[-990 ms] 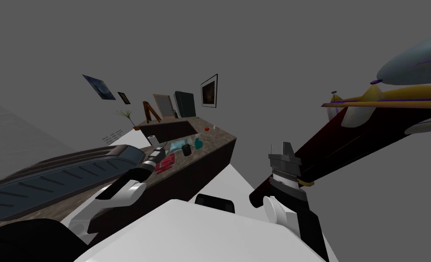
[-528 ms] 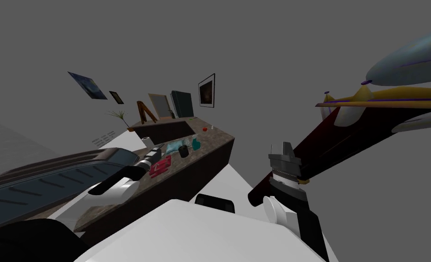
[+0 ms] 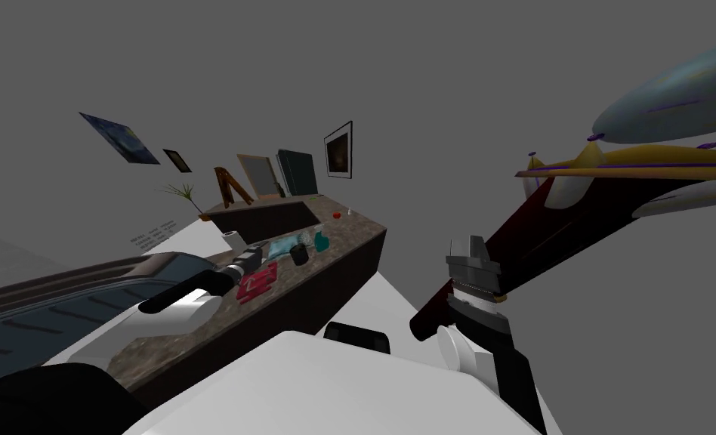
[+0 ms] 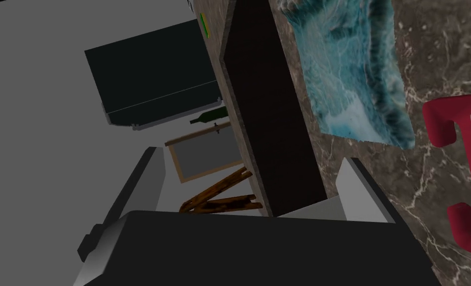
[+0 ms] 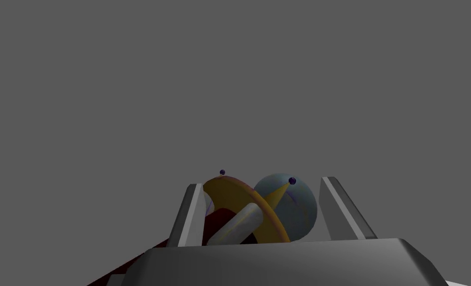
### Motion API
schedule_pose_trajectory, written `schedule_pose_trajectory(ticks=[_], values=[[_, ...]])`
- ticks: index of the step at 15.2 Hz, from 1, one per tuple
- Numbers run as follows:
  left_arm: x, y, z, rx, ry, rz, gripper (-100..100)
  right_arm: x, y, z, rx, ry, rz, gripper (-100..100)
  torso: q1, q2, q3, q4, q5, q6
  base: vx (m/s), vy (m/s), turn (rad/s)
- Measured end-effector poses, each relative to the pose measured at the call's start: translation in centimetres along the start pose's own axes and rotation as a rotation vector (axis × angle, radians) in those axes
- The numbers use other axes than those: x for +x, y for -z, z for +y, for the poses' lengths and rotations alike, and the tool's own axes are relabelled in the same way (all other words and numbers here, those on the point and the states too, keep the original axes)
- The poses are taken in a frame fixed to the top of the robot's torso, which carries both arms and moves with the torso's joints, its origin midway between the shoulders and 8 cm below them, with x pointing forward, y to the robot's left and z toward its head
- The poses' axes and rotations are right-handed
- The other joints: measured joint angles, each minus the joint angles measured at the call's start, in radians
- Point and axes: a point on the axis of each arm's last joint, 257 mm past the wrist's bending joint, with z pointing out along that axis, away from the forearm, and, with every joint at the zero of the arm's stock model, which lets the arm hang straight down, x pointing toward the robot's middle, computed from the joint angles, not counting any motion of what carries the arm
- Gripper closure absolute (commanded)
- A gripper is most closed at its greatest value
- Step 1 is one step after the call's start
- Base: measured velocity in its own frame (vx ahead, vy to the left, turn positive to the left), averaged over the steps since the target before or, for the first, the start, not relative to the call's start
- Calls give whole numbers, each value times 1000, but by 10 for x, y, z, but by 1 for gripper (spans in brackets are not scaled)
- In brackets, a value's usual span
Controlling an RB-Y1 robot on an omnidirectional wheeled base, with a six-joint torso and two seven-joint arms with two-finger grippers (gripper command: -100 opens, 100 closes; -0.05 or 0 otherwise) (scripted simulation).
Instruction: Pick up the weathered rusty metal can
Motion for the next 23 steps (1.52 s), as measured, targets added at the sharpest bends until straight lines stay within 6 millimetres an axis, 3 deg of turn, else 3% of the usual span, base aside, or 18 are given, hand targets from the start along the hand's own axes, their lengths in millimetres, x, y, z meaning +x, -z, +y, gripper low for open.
schedule_pose_trajectory(ticks=[10,23], values=[[-27,-1,35,-199,46,1,-100,0,0,0,0,0,0,0,1,0,0,0,0,0,27,1,-72],[-42,10,71,-441,110,20,-100,0,0,0,0,0,0,0,1,0,0,0,0,-1,23,8,-65]])
